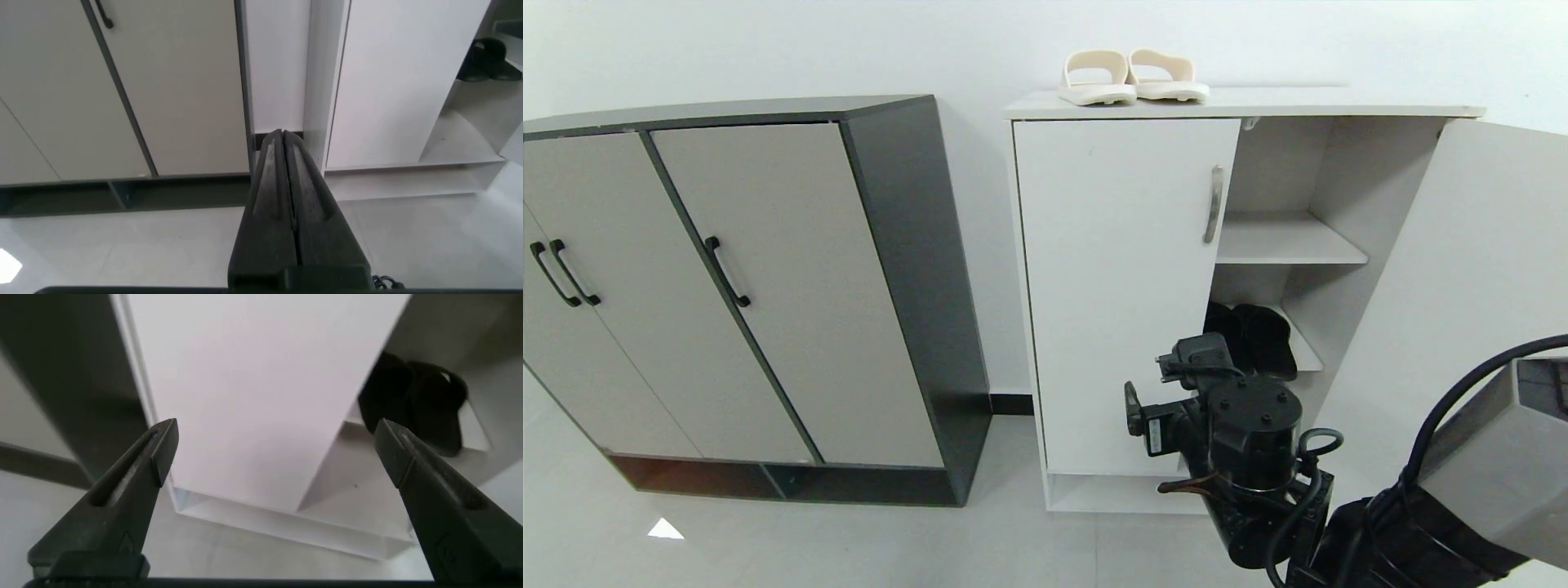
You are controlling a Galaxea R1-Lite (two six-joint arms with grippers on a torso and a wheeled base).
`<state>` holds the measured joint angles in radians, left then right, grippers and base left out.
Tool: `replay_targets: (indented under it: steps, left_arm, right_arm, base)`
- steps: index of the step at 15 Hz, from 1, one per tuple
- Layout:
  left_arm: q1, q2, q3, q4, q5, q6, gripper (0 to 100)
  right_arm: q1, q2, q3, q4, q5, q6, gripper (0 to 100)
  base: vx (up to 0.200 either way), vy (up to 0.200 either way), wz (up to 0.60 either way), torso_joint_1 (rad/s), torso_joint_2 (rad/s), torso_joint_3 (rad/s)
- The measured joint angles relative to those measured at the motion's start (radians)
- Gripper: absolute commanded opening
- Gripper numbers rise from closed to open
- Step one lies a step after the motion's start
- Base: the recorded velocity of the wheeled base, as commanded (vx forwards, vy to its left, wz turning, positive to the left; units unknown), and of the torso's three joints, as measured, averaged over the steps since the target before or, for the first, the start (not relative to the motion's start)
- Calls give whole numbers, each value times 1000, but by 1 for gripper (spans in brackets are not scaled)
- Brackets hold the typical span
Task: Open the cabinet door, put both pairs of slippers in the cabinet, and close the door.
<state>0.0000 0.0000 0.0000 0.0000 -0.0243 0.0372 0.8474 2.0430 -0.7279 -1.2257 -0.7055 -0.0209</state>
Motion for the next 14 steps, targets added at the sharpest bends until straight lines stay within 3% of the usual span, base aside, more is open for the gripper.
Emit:
replay_targets:
  steps: [10,14]
  left_arm:
    - [0,0,0,0,-1,-1,0]
    - [0,0,0,1,0,-1,0]
  right_arm:
    - [0,5,1,0,-1,0,100]
    - [-1,10,3,4,-1,0,100]
  base:
    - [0,0,0,0,-8,-6]
    - [0,0,0,23,-231,-323]
